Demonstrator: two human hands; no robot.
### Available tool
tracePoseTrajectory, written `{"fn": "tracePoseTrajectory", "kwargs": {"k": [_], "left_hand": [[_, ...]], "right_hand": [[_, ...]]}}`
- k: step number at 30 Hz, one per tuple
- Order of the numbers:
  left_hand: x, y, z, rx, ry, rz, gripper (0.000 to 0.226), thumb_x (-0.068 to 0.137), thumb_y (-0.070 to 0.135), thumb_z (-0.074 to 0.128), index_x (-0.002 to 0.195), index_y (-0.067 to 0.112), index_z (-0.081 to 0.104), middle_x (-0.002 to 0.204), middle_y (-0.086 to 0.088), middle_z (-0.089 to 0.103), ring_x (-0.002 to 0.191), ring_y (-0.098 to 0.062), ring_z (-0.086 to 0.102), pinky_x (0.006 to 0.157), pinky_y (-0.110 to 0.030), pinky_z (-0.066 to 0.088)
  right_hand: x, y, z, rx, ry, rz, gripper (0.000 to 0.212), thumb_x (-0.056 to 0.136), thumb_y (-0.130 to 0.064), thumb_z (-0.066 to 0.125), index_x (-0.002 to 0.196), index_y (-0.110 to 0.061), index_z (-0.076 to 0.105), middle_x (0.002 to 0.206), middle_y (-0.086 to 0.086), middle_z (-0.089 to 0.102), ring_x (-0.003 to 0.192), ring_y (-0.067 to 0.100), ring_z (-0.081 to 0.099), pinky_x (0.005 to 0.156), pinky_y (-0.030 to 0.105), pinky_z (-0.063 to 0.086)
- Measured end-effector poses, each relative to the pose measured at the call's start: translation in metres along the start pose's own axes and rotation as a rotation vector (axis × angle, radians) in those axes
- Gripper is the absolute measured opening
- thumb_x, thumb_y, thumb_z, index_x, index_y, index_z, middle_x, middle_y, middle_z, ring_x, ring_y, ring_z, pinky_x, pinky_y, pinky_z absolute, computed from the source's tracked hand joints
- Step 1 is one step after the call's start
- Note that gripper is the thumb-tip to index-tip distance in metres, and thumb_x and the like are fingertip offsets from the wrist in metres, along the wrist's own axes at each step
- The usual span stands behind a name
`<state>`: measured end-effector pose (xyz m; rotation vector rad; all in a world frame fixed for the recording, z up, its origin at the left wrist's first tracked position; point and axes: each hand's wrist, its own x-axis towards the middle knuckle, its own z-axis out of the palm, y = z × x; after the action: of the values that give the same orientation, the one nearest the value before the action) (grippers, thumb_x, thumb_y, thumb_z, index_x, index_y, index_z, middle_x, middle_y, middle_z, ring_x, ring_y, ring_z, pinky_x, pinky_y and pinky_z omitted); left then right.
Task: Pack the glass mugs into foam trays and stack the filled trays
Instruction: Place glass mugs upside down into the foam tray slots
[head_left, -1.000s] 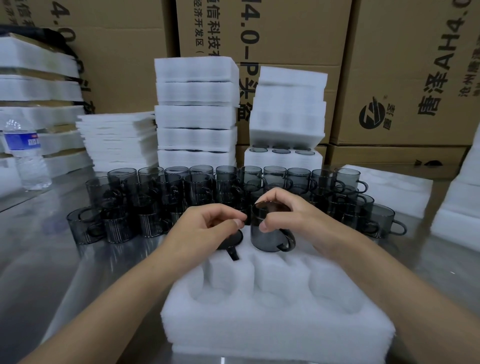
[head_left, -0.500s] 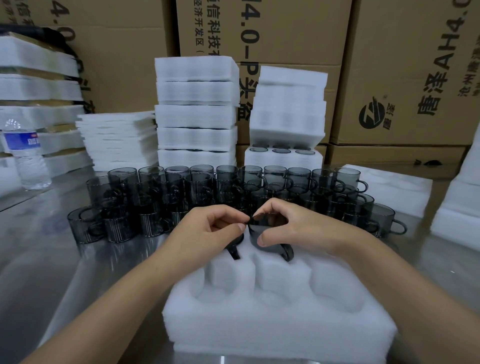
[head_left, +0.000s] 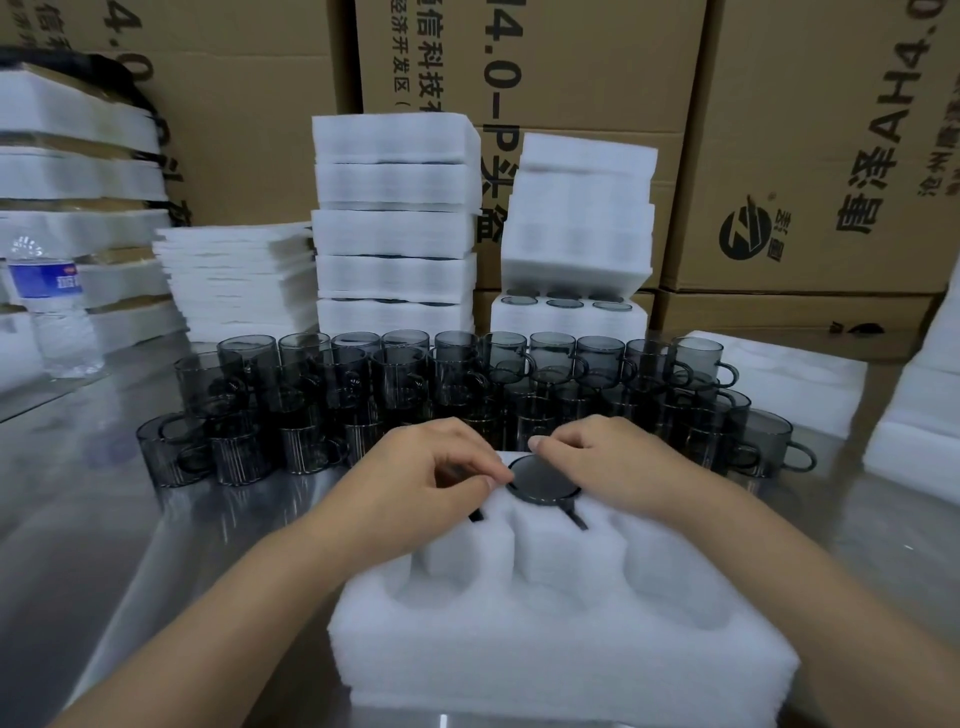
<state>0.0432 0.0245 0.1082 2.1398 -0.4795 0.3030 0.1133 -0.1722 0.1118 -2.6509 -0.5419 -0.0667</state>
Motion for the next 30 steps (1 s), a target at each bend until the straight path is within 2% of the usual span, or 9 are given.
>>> {"fn": "tracePoseTrajectory", "kwargs": {"k": [5, 9, 12, 15, 17, 20, 24, 27, 30], "left_hand": [[-0.001, -0.002, 0.0, 0.013, -0.012, -0.001, 0.028, 0.085, 0.013, 0.066, 0.078, 0.038, 0.075, 0.093, 0.024, 0.063, 0.078, 0.0, 0.062, 0.071, -0.011, 0.044], [-0.001, -0.003, 0.0, 0.019, -0.011, -0.002, 0.026, 0.086, 0.011, 0.065, 0.08, 0.035, 0.075, 0.094, 0.024, 0.063, 0.079, 0.002, 0.062, 0.071, -0.011, 0.044], [0.0, -0.002, 0.001, 0.019, -0.007, -0.001, 0.025, 0.086, 0.01, 0.065, 0.082, 0.033, 0.076, 0.093, 0.024, 0.062, 0.08, 0.002, 0.062, 0.072, -0.012, 0.045], [0.0, -0.002, 0.002, 0.026, -0.002, -0.001, 0.025, 0.086, 0.01, 0.065, 0.082, 0.032, 0.076, 0.093, 0.023, 0.062, 0.08, 0.002, 0.062, 0.073, -0.013, 0.046], [0.0, -0.002, 0.002, 0.027, 0.003, -0.003, 0.025, 0.086, 0.009, 0.065, 0.082, 0.031, 0.076, 0.093, 0.023, 0.063, 0.081, 0.001, 0.062, 0.074, -0.013, 0.046], [0.0, -0.001, 0.001, 0.035, 0.007, -0.009, 0.024, 0.086, 0.011, 0.065, 0.082, 0.033, 0.075, 0.094, 0.023, 0.063, 0.082, -0.001, 0.062, 0.075, -0.015, 0.047], [0.0, -0.002, 0.002, 0.03, 0.012, -0.013, 0.026, 0.086, 0.011, 0.066, 0.081, 0.035, 0.075, 0.094, 0.022, 0.063, 0.083, -0.003, 0.063, 0.078, -0.018, 0.049], [0.0, -0.002, 0.001, 0.035, 0.008, -0.016, 0.027, 0.086, 0.011, 0.066, 0.08, 0.035, 0.075, 0.093, 0.023, 0.063, 0.083, -0.002, 0.063, 0.077, -0.018, 0.049], [-0.001, -0.002, 0.001, 0.031, 0.007, -0.017, 0.028, 0.086, 0.011, 0.065, 0.08, 0.036, 0.074, 0.094, 0.024, 0.063, 0.083, -0.002, 0.063, 0.077, -0.017, 0.049]], "right_hand": [[0.001, 0.0, -0.001, -0.022, -0.004, 0.011, 0.043, 0.091, -0.061, 0.039, 0.077, -0.029, 0.064, 0.078, -0.005, 0.067, 0.076, 0.016, 0.063, 0.069, 0.034, 0.049], [0.004, 0.002, 0.001, -0.008, 0.03, 0.022, 0.038, 0.09, -0.06, 0.041, 0.085, -0.029, 0.062, 0.085, -0.01, 0.065, 0.081, 0.011, 0.059, 0.076, 0.034, 0.049], [0.008, 0.006, 0.003, 0.042, 0.071, -0.004, 0.028, 0.091, -0.052, 0.045, 0.105, -0.031, 0.057, 0.111, -0.011, 0.055, 0.097, 0.009, 0.054, 0.089, 0.036, 0.045], [0.014, 0.012, 0.002, 0.071, 0.024, -0.025, 0.05, 0.093, -0.04, 0.043, 0.141, -0.032, 0.033, 0.149, -0.011, 0.027, 0.123, 0.015, 0.044, 0.101, 0.036, 0.038], [0.019, 0.015, 0.002, 0.079, -0.025, -0.029, 0.057, 0.094, -0.035, 0.038, 0.148, -0.036, 0.019, 0.157, -0.016, 0.011, 0.134, 0.017, 0.036, 0.103, 0.035, 0.034], [0.027, 0.018, 0.004, 0.114, -0.117, 0.0, 0.058, 0.095, -0.035, 0.033, 0.149, -0.042, 0.013, 0.159, -0.015, 0.005, 0.144, 0.016, 0.02, 0.105, 0.03, 0.024], [0.03, 0.018, 0.006, 0.134, -0.107, 0.003, 0.055, 0.096, -0.03, 0.035, 0.149, -0.034, 0.022, 0.157, -0.009, 0.014, 0.14, 0.018, 0.026, 0.099, 0.026, 0.026], [0.026, 0.018, 0.006, 0.112, 0.04, 0.013, 0.045, 0.095, -0.024, 0.042, 0.139, -0.023, 0.042, 0.139, -0.001, 0.038, 0.123, 0.016, 0.042, 0.093, 0.024, 0.032], [0.022, 0.019, 0.003, 0.096, 0.107, 0.027, 0.034, 0.094, -0.017, 0.046, 0.126, -0.018, 0.055, 0.123, 0.0, 0.047, 0.112, 0.015, 0.045, 0.088, 0.02, 0.03]]}}
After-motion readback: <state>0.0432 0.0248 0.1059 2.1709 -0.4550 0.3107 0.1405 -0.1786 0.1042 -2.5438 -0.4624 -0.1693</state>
